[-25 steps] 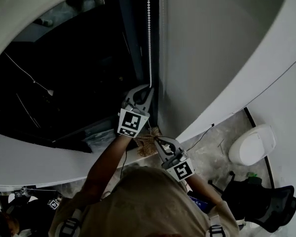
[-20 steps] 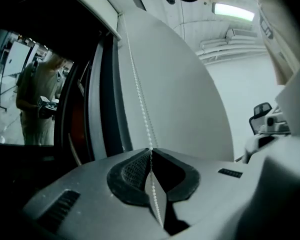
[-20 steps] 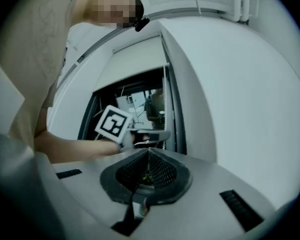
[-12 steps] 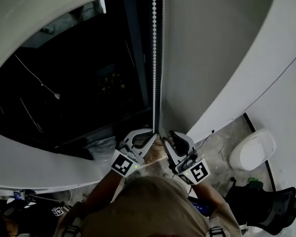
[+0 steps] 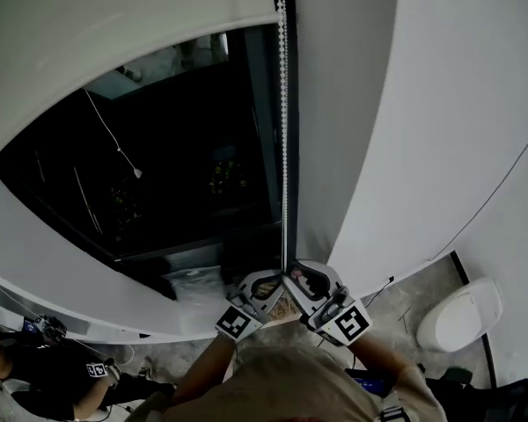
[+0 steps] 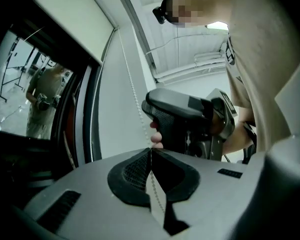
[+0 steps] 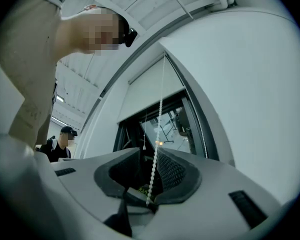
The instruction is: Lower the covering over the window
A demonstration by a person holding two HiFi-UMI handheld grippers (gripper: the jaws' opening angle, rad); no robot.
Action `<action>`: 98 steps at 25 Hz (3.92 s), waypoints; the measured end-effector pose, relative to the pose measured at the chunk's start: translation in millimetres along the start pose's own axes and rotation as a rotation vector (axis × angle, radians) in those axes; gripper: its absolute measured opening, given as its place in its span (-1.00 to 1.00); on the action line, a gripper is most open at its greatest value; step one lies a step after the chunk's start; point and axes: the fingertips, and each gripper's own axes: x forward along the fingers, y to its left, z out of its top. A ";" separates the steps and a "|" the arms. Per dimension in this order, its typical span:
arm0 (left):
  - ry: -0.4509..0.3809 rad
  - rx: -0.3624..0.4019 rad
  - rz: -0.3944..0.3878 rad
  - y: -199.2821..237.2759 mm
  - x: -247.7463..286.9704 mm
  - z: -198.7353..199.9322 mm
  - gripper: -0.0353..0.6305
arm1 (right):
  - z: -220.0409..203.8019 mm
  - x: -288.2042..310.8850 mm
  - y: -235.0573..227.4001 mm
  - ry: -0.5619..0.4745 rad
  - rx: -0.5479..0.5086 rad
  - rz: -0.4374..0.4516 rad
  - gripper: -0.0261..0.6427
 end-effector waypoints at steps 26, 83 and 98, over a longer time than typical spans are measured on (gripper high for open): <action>-0.065 -0.368 0.005 -49.1 -20.8 -46.8 -0.56 | -27.4 -8.0 -10.3 0.044 0.120 0.138 -0.88; -0.089 -0.133 0.094 -6.2 0.4 20.8 -0.82 | -18.3 -36.9 -22.4 0.085 0.130 0.202 -0.53; -0.030 -0.219 0.011 -74.5 26.1 -2.3 -0.82 | -9.5 -35.2 -4.4 0.106 0.113 0.199 -0.56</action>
